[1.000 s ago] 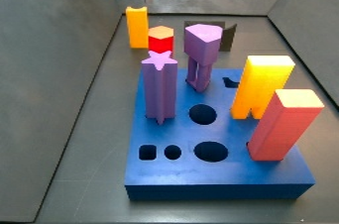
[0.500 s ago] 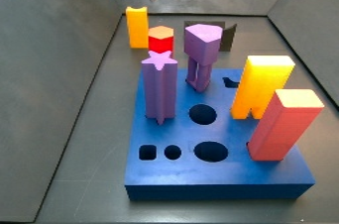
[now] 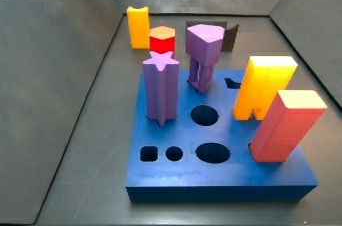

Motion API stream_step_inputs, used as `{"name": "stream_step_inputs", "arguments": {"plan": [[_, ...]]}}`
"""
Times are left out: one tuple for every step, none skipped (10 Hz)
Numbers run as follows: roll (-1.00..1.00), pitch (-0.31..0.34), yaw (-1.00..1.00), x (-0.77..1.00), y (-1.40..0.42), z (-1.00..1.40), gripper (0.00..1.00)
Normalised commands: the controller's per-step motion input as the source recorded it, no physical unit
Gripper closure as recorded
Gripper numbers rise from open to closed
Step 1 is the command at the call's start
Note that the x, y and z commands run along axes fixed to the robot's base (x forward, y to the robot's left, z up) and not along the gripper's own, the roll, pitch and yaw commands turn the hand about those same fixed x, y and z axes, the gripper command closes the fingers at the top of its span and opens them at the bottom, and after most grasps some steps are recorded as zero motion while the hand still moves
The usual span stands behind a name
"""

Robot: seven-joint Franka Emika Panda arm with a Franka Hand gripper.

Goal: Pick up the arch object. Move up. Rotate the arch object. Move to above the board. Insert the arch object.
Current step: Rotate the arch object.

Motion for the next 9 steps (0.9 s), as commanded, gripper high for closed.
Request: {"name": "stream_step_inputs", "arguments": {"plan": [[0.0, 0.025, 0.15, 0.0, 0.0, -1.0, 0.0], [0.0, 0.016, 0.11, 0.01, 0.0, -1.0, 0.0], [0.0, -0.012, 0.08, 0.03, 0.0, -1.0, 0.0], [0.0, -0.025, 0.06, 0.03, 0.0, -0.98, 0.0], [0.0, -0.031, 0.05, 0.03, 0.0, -0.8, 0.0], [0.0, -0.032, 0.05, 0.03, 0.0, -0.71, 0.0], [0.0, -0.034, 0.05, 0.03, 0.0, -0.52, 0.0], [0.0, -0.035, 0.05, 0.04, 0.0, -0.43, 0.0], [0.0, -0.029, 0.05, 0.04, 0.0, -0.26, 0.0]]}}
